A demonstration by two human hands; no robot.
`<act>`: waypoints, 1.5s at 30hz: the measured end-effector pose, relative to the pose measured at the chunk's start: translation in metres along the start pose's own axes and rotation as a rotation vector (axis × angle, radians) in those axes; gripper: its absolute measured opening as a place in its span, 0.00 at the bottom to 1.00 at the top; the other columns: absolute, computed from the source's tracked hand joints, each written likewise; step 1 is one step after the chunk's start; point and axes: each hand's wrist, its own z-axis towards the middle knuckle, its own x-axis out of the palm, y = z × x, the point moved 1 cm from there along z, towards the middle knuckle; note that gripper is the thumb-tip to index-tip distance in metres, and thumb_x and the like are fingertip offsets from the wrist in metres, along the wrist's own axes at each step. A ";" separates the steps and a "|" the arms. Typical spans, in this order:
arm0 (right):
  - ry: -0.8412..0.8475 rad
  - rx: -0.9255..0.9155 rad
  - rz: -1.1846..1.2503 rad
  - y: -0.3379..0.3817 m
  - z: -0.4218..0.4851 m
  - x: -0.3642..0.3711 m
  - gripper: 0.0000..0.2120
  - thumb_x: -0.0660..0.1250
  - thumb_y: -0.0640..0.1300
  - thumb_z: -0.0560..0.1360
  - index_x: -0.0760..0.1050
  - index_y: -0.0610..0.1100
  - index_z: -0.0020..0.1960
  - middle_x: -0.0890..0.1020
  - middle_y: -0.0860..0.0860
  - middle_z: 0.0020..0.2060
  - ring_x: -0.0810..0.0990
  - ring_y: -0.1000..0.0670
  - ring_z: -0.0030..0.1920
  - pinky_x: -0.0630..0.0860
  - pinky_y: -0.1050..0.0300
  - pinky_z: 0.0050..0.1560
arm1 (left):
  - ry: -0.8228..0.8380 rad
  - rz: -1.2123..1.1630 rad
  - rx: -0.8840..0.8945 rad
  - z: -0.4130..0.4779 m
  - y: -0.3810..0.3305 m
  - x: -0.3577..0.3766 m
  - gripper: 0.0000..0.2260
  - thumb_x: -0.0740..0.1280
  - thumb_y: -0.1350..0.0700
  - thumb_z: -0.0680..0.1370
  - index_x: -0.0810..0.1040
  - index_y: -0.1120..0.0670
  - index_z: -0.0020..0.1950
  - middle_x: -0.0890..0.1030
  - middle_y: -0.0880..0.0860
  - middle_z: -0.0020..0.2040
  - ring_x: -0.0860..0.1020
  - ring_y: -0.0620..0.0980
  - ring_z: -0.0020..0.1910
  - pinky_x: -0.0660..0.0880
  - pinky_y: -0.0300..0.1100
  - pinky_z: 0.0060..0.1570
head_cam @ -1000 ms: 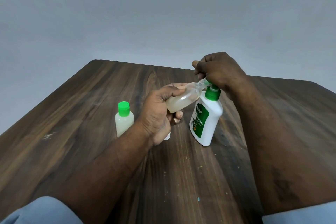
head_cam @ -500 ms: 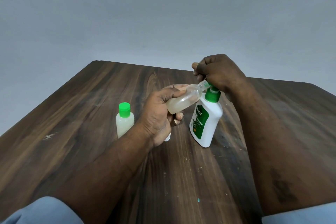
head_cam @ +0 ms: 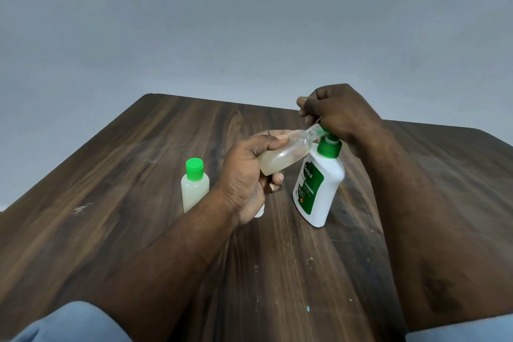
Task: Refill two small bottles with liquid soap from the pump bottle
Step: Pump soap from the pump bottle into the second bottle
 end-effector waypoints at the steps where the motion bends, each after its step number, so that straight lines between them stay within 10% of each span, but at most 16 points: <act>1: 0.001 -0.001 0.008 0.000 0.000 0.000 0.14 0.72 0.48 0.81 0.82 0.44 0.38 0.82 0.53 0.28 0.77 0.55 0.29 0.77 0.57 0.40 | 0.001 0.001 0.002 0.000 0.000 0.000 0.24 0.69 0.52 0.70 0.81 0.61 0.64 0.80 0.70 0.55 0.70 0.47 0.25 0.66 0.37 0.24; 45: -0.050 -0.043 -0.045 0.000 0.002 -0.004 0.12 0.72 0.48 0.80 0.84 0.44 0.40 0.81 0.58 0.34 0.80 0.56 0.40 0.72 0.58 0.39 | 0.009 0.024 0.009 -0.002 0.001 0.002 0.25 0.69 0.52 0.71 0.81 0.61 0.65 0.76 0.73 0.66 0.71 0.46 0.25 0.67 0.37 0.24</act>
